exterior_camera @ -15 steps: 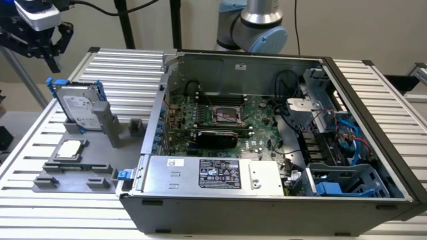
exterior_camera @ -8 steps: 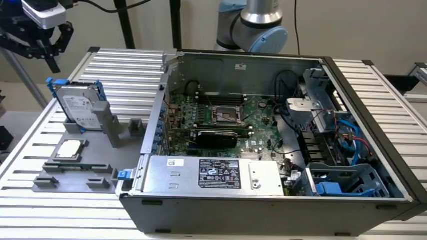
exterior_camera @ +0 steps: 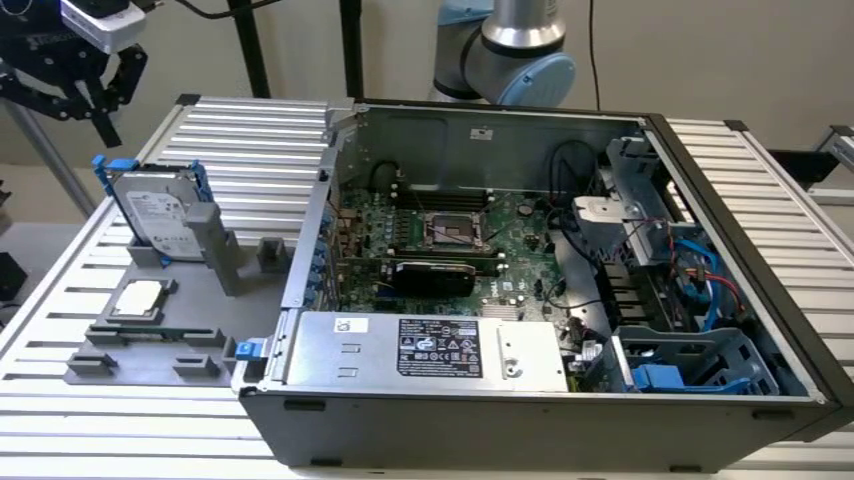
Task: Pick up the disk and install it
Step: 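Pick up the disk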
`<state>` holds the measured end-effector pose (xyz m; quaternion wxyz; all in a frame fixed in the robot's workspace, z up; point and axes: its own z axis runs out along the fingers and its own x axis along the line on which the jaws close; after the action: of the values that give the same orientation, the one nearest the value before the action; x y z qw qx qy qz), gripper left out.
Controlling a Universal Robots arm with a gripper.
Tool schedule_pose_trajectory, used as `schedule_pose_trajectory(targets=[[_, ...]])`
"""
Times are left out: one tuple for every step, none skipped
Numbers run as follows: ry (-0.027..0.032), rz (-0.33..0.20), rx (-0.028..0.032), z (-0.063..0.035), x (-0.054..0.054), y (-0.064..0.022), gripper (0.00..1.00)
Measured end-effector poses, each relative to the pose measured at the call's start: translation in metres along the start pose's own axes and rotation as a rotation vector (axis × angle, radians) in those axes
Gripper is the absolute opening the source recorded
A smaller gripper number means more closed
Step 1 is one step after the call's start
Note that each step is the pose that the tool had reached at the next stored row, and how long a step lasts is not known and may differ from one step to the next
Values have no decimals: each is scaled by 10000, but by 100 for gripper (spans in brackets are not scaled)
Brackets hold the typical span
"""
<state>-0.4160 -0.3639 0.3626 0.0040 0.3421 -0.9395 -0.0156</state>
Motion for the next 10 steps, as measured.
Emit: schedule_pose_trajectory(targets=[[6,-184,-1,1,0,0,0],[12,-364,-1,2,0,0,0],[18,-544,-2,3,0,0,0],[24,-724,-2,3,0,0,0],[29,-905,-3,4,0,0,0],[36,-1098,-4,5,0,0,0],[42,-1268,-4,5,0,0,0],[47,-1442,-5,6,0,0,0],[53,-1632,-5,8,0,0,0],[58,-1808,-6,9,0,0,0]])
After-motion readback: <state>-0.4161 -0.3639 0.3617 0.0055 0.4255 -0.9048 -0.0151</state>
